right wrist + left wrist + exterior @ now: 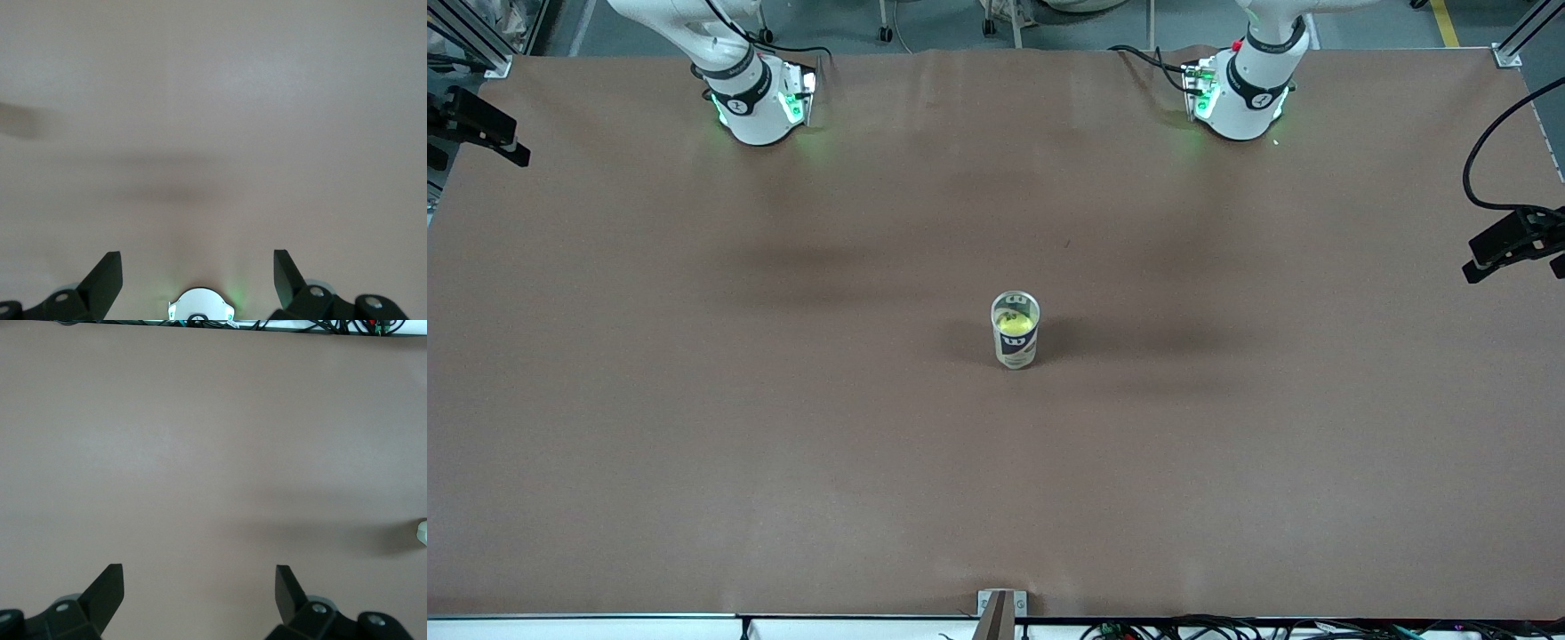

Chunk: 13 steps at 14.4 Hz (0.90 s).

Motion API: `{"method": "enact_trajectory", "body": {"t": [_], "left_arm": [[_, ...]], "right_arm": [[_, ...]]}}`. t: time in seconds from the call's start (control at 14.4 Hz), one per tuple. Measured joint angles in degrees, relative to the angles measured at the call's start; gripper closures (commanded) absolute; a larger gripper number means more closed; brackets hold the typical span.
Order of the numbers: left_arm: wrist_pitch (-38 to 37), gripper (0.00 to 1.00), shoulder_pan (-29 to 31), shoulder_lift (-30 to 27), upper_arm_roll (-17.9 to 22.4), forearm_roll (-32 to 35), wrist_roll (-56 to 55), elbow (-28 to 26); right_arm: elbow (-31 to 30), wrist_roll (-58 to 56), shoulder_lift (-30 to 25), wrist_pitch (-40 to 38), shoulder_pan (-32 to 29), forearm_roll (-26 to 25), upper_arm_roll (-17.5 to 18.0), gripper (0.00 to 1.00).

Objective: Insert tennis ball vertically with right arm

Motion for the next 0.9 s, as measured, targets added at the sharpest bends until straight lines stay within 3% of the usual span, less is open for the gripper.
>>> {"method": "enact_trajectory", "body": {"t": [0.49,0.9], "left_arm": [[-0.1,0.0,0.0,-0.6,0.3,0.0,0.0,-0.4],[-1.0,0.0,-0.5,-5.1,0.3,-0.7,0.0,-5.3]], "right_arm": [[0.0,0.0,0.0,-0.1,0.0,1.3,-0.5,0.0],[0.0,0.0,0.0,-0.1,0.0,1.2,-0.5,0.0]]}}
